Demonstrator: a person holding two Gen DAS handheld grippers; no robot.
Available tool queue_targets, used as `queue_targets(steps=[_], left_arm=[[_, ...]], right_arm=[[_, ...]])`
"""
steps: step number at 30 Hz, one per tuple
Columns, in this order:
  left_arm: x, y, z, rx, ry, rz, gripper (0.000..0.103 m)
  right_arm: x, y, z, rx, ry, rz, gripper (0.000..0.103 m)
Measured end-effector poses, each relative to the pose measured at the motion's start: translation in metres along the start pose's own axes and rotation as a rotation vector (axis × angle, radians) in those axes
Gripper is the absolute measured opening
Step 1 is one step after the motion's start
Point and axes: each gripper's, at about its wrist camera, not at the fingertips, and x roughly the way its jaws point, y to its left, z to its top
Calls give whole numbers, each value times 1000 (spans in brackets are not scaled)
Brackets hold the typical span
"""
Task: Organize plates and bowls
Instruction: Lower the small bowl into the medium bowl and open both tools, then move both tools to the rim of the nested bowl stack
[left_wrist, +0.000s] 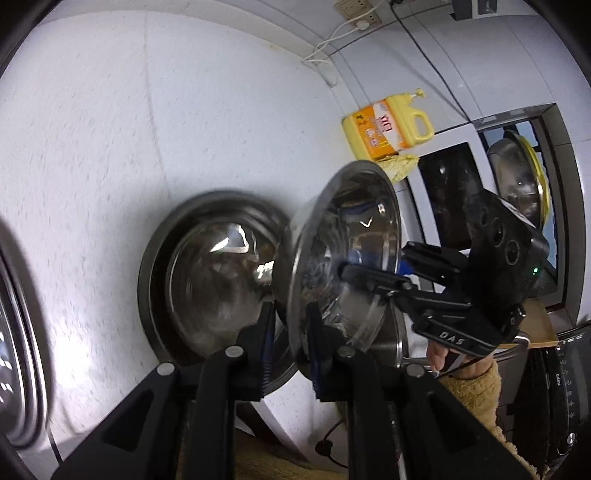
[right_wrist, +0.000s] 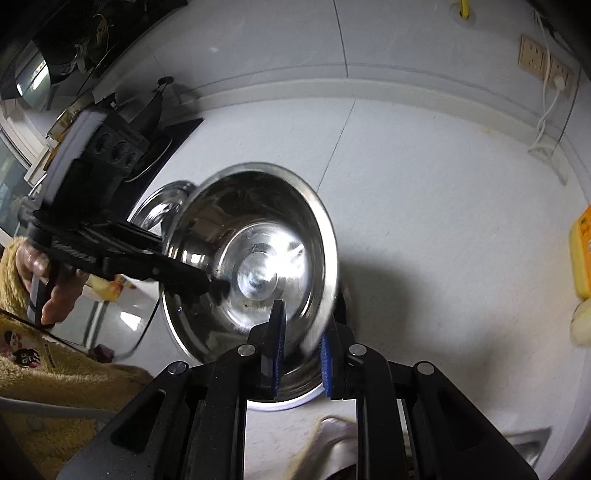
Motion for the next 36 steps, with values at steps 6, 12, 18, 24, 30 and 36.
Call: queue_targets(steps=[6,12,18,24,30,36], left_arm=[[25,37,-16,-118,26,29,14],[30,49,-15,-128,-6,97,14],[34,34,-6,-41,-64,239,18],[24,22,-5,34,-121,347,30],[0,1,-9,114,-205,415,43],[-54,-29,-26,200,-377,420,47]], right_arm=[[39,3,-16,32,96,39,15],[62,7,-16,37,141,46,15],[59,10,-13,42,115,10,16],[52,11,-13,57,76,-32,16],[31,16,-8,68,-8,-99,17],[-10,36,-10,10,-144,-266,43]])
